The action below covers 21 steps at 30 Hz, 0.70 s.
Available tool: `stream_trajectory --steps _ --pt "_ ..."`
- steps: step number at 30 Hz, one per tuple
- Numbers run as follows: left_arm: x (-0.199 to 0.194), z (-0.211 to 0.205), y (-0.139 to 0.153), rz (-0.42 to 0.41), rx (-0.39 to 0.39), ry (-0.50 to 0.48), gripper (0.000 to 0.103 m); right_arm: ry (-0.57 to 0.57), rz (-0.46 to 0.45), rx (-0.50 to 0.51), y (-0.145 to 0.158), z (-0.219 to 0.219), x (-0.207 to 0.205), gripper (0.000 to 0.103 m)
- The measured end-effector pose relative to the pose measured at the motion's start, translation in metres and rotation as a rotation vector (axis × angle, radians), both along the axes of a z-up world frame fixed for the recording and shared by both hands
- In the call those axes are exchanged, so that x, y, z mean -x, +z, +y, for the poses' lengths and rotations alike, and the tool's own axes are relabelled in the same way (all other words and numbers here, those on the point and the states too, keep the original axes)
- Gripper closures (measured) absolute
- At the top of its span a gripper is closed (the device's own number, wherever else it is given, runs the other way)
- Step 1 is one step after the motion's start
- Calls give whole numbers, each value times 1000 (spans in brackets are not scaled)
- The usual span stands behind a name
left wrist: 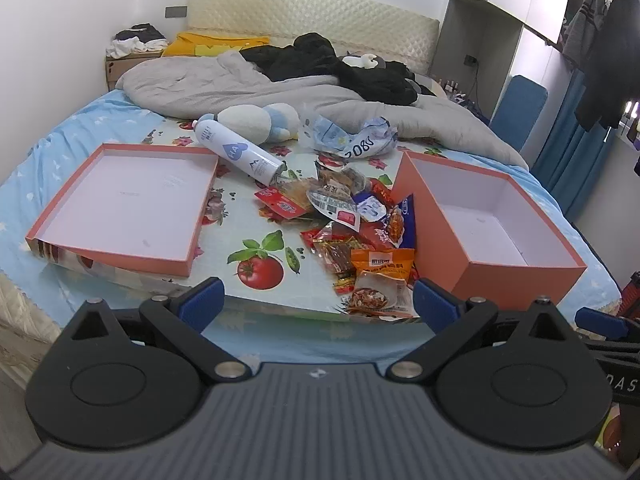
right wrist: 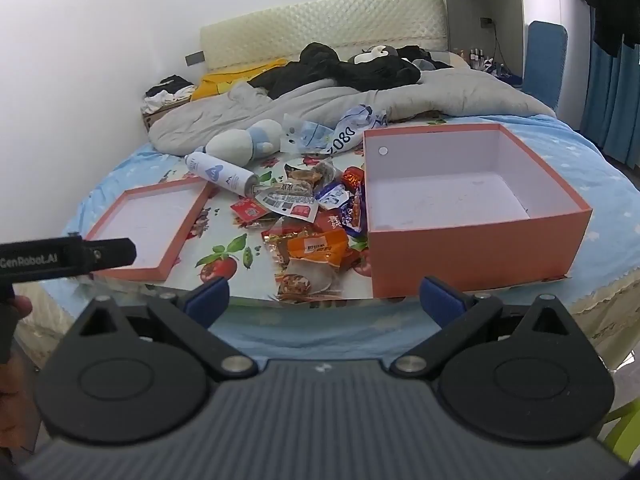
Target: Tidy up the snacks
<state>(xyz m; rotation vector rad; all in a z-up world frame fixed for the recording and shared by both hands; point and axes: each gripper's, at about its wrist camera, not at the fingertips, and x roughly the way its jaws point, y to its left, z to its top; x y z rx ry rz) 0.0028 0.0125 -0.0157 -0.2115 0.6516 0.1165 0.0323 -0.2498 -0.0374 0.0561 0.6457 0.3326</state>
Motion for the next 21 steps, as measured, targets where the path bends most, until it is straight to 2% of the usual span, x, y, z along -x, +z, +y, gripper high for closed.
stream_trajectory --steps 12,21 --pt "2 -4 1 -7 -26 -10 1 -2 -2 -1 1 -1 4 0" --pt "-2 4 -12 17 4 -1 1 9 -4 32 -2 2 1 0"
